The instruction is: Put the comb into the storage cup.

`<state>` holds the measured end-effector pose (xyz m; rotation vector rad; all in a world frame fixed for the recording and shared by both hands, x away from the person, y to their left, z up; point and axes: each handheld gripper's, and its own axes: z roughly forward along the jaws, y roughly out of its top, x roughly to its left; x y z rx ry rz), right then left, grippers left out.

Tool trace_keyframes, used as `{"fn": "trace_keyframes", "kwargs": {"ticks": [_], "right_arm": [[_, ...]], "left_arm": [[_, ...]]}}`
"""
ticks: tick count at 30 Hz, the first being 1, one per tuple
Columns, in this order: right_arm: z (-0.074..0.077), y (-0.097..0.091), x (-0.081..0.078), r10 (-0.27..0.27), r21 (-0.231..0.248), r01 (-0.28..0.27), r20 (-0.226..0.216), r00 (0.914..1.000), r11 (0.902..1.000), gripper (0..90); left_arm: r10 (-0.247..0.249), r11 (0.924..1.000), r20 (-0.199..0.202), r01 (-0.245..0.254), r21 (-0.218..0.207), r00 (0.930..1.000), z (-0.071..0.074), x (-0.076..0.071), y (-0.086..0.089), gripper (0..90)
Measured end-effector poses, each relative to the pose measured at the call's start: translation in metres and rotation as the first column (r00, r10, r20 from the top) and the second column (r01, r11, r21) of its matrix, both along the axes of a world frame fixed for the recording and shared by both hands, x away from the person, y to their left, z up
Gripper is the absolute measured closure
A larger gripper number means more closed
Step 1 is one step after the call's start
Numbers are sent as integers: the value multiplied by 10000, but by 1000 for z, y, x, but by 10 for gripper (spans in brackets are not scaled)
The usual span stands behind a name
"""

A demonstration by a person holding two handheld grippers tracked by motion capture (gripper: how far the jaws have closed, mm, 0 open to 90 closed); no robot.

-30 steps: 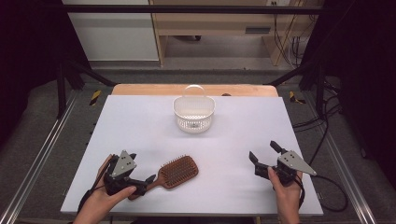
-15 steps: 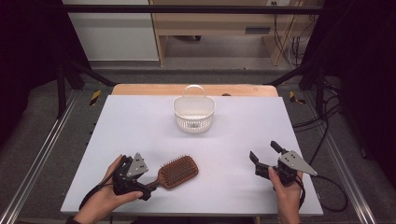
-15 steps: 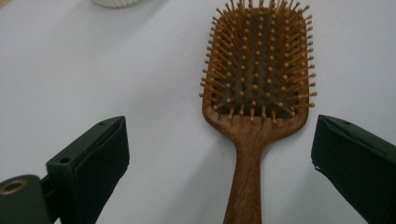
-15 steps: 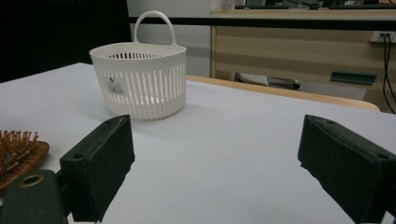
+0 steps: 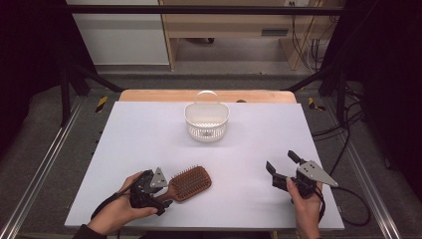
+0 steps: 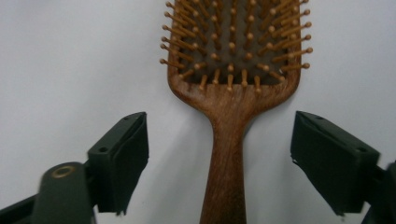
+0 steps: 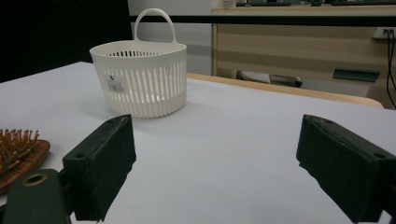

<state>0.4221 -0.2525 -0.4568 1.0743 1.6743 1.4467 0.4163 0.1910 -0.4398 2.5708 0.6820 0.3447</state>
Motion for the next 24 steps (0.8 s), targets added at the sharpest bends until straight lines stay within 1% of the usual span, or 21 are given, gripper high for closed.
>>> {"fn": "trace_keyframes", "kwargs": {"ticks": [3,7,9,11,16,19,21,24], "right_arm": [[0,0,0,23,62,-22,-18,10000,10000,121],[0,-1,0,13,125,-12,-46,10000,9999,122],[0,-2,0,10,136,-10,-36,10000,9999,122],[0,-3,0,8,190,-7,-62,10000,9998,122],[0,-3,0,12,233,-10,-76,10000,9997,123],[0,-3,0,58,206,-57,-77,10000,9998,122],[-1,-2,0,74,233,-72,-106,9999,9997,122],[-1,-2,0,93,202,-90,-131,9999,9998,122]], "left_arm": [[-61,9999,-344,64,90,9994,-2,2,-2,293],[-129,9990,-720,160,421,9973,-5,5,-4,401],[-146,9989,-935,188,440,9955,-6,7,-6,459],[-96,9981,-1061,160,597,9943,-7,9,-6,493],[-30,9972,-1294,127,738,9916,-9,12,-6,557],[-64,9979,-1448,155,622,9894,-10,14,-6,606],[-146,9978,-1469,240,623,9890,-10,14,-7,635],[-139,9976,-1513,241,656,9884,-10,15,-8,643]]}}
